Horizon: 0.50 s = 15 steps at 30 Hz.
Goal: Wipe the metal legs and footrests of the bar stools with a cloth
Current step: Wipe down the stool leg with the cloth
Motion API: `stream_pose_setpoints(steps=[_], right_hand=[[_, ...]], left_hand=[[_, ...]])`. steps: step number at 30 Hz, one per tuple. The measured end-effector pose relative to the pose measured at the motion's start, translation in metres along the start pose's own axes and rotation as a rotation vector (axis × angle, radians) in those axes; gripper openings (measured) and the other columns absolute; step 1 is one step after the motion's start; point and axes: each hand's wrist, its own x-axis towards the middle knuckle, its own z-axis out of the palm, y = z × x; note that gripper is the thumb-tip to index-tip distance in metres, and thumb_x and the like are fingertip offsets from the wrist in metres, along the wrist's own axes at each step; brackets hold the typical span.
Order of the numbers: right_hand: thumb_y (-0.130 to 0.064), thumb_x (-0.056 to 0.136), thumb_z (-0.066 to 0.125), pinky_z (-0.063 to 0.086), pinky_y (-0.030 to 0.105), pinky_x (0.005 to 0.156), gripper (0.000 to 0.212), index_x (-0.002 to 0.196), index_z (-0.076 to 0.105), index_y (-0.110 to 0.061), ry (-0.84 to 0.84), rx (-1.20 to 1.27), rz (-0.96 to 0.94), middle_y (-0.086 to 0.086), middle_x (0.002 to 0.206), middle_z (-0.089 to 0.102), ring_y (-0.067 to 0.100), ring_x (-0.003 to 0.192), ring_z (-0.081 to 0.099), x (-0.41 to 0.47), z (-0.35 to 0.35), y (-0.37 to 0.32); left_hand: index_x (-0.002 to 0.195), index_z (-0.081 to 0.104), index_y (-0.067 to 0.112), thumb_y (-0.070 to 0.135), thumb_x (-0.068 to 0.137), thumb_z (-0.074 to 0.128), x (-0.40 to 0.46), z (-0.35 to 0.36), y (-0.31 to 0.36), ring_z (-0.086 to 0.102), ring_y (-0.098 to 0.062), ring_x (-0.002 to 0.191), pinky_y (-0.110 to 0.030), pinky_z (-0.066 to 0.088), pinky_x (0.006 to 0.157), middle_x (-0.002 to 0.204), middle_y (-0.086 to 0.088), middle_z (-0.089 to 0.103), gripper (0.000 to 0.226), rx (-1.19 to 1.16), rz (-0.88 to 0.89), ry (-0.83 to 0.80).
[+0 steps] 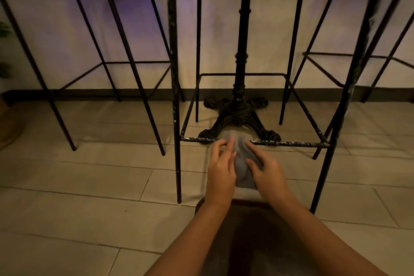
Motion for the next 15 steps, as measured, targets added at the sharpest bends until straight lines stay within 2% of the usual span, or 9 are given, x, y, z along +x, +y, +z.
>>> stream_pose_setpoints(steps=[2,4,6,7,10,12,15], right_hand=[[-0.01,0.092,0.053,0.038,0.01,0.078,0.044,0.134,0.046,-0.023,0.072,-0.001,-0.071,0.007,0.116,0.054,0.012,0.101,0.05,0.009,-0.001,-0.024],[-0.007,0.092,0.052,0.04,0.009,0.076,0.043,0.133,0.048,-0.02,0.137,0.021,-0.121,0.008,0.111,0.052,0.012,0.096,0.05,0.018,-0.002,-0.048],[-0.004,0.092,0.051,0.041,0.002,0.072,0.042,0.131,0.049,-0.018,0.168,0.102,-0.159,0.007,0.111,0.05,0.005,0.092,0.049,0.027,-0.003,-0.07],[-0.002,0.091,0.051,0.044,0.004,0.074,0.041,0.13,0.051,-0.017,0.163,0.151,-0.182,0.007,0.112,0.05,0.004,0.094,0.05,0.03,-0.004,-0.081],[0.0,0.091,0.05,0.051,0.021,0.084,0.042,0.127,0.052,-0.022,0.13,0.233,-0.278,0.006,0.113,0.051,0.01,0.103,0.053,0.043,-0.004,-0.109],[0.0,0.091,0.051,0.051,0.026,0.086,0.044,0.127,0.052,-0.024,0.126,0.221,-0.339,0.005,0.112,0.052,0.012,0.104,0.053,0.054,-0.003,-0.127],[-0.001,0.089,0.054,0.049,0.029,0.089,0.043,0.128,0.052,-0.021,0.124,0.177,-0.386,0.004,0.112,0.055,0.013,0.104,0.053,0.074,0.0,-0.152]], left_hand=[[0.132,0.046,0.005,0.003,0.092,0.049,0.013,-0.016,0.01,0.046,-0.002,0.104,-0.011,0.042,0.091,0.117,-0.002,0.043,0.04,0.006,0.03,0.079],[0.134,0.044,0.005,0.011,0.093,0.047,0.025,-0.03,0.018,0.045,-0.001,0.106,-0.006,0.039,0.093,0.119,-0.003,0.042,0.041,0.015,0.049,0.13],[0.135,0.041,0.005,0.007,0.092,0.05,0.036,-0.042,0.022,0.045,-0.003,0.107,-0.002,0.035,0.092,0.121,-0.007,0.041,0.044,0.023,0.049,0.18],[0.135,0.041,0.006,0.004,0.091,0.052,0.041,-0.048,0.024,0.045,-0.005,0.108,-0.001,0.034,0.093,0.122,-0.01,0.042,0.046,0.021,0.039,0.208],[0.137,0.037,0.008,0.003,0.09,0.052,0.055,-0.064,0.025,0.043,0.005,0.109,-0.004,0.037,0.093,0.121,-0.006,0.041,0.049,-0.027,0.017,0.284],[0.139,0.033,0.012,0.008,0.092,0.05,0.064,-0.074,0.025,0.04,0.013,0.11,-0.006,0.039,0.092,0.121,0.001,0.037,0.05,-0.076,-0.009,0.305],[0.139,0.033,0.016,0.012,0.092,0.049,0.077,-0.085,0.021,0.044,0.012,0.108,-0.006,0.042,0.088,0.121,0.002,0.038,0.05,-0.144,-0.042,0.329]])
